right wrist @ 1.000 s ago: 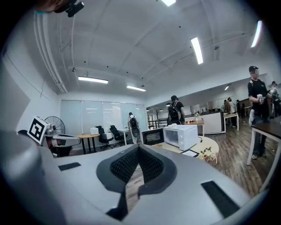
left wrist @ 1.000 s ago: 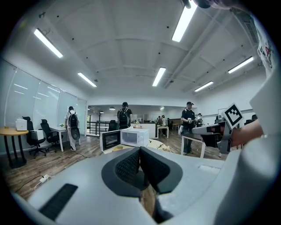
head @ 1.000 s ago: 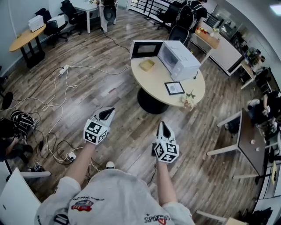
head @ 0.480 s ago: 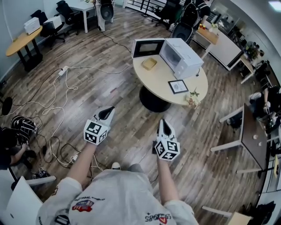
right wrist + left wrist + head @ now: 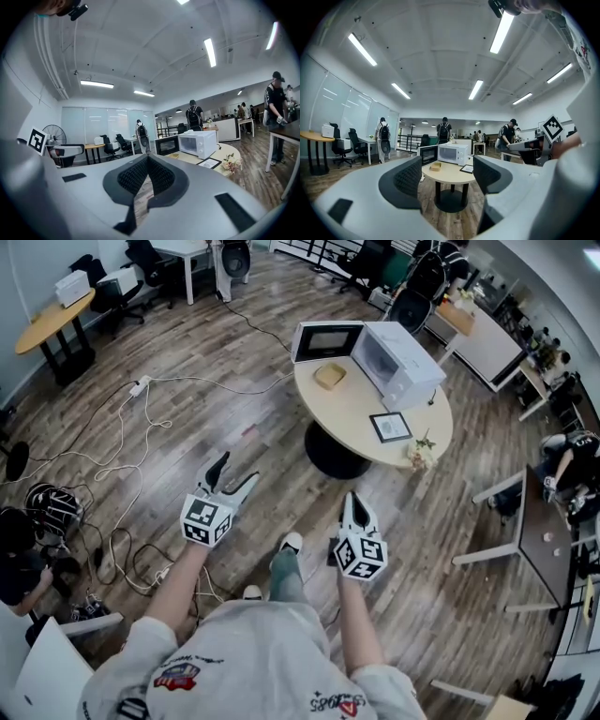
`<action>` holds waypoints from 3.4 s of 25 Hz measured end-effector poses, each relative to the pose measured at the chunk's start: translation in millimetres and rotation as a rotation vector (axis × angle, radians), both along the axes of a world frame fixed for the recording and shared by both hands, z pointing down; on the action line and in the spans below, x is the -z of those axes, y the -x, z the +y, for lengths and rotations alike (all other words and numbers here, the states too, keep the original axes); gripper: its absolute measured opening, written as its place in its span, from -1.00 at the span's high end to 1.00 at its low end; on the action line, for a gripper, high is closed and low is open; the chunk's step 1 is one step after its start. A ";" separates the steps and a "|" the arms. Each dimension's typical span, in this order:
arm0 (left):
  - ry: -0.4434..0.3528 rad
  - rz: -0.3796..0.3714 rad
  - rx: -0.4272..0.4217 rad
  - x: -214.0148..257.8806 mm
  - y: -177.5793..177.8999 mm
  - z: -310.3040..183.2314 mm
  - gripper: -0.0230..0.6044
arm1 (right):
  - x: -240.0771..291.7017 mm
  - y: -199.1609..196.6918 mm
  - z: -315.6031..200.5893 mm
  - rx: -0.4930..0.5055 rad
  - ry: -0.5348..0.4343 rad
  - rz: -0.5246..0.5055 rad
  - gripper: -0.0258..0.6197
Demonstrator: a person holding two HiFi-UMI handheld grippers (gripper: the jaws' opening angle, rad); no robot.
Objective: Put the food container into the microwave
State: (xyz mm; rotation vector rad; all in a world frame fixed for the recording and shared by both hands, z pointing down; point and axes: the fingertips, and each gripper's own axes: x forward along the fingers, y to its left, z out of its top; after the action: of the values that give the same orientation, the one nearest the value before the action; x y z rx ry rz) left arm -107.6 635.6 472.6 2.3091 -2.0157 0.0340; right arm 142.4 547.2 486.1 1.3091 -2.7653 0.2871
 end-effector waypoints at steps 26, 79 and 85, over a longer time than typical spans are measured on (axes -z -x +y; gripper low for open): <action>-0.007 0.008 -0.035 4.0 38.9 -115.4 -0.13 | 6.6 31.8 -117.5 -0.026 -0.048 -0.020 0.91; 0.072 -0.024 -0.564 -38.2 3.5 -848.8 -0.13 | -46.8 12.8 -703.8 -0.455 0.069 -0.044 0.91; 0.112 -0.011 -0.631 -54.7 10.8 -914.8 -0.13 | -47.7 27.2 -760.8 -0.506 0.077 -0.037 0.91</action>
State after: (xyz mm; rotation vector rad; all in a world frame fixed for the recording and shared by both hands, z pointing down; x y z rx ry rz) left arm -118.3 -279.2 527.3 2.7553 -1.1723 0.1875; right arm 115.2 -213.6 533.8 1.9794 -2.3743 0.4391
